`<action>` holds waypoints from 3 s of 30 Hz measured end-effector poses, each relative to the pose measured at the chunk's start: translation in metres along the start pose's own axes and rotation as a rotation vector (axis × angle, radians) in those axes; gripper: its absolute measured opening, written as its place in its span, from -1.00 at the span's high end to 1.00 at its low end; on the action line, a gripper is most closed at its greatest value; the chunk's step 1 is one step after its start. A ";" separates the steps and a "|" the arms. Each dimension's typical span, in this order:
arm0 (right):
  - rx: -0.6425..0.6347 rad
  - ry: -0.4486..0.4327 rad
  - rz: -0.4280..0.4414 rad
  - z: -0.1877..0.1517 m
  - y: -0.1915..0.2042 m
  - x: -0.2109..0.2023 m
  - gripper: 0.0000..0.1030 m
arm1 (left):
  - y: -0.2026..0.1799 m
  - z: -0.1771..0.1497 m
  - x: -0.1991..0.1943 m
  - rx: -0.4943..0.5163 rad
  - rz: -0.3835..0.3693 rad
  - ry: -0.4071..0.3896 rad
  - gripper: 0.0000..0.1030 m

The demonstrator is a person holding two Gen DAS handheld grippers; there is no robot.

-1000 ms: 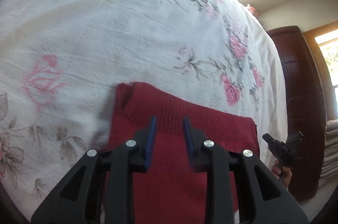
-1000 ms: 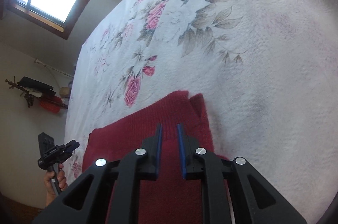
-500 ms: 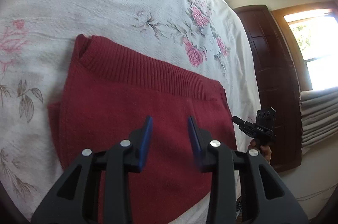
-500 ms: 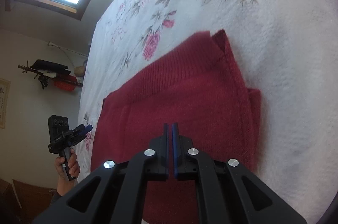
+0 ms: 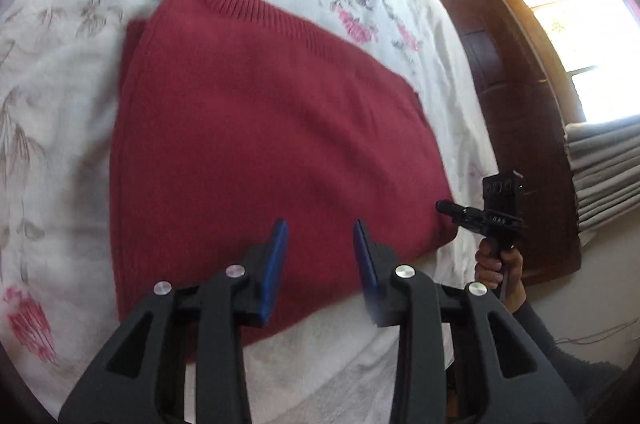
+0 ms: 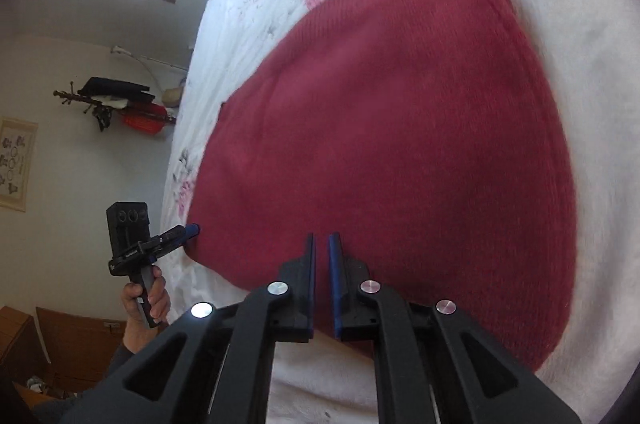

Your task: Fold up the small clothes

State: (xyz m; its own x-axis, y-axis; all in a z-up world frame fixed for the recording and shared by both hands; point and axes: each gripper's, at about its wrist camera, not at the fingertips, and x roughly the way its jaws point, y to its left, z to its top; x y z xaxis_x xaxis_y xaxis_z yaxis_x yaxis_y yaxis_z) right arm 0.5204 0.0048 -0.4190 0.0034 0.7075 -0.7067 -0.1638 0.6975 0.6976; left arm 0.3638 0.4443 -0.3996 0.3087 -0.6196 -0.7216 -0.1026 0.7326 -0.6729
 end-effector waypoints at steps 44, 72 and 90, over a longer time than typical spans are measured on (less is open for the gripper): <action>-1.359 -0.188 -1.016 -0.171 0.269 0.267 -0.33 | 0.092 0.149 0.011 -0.285 -0.272 0.104 -0.77; -1.220 -0.296 -0.864 -0.161 0.321 0.281 0.46 | 0.077 0.177 0.013 -0.325 -0.061 0.162 0.47; -1.080 -0.362 -0.787 -0.141 0.336 0.234 0.61 | 0.034 0.187 -0.020 -0.271 0.004 0.128 0.67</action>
State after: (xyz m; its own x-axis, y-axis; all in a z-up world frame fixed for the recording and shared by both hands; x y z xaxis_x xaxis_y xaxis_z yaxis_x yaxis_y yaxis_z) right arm 0.3267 0.3884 -0.3669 0.6761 0.2783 -0.6822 -0.6740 0.6077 -0.4201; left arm 0.5312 0.5346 -0.3777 0.1876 -0.6603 -0.7272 -0.3578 0.6435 -0.6766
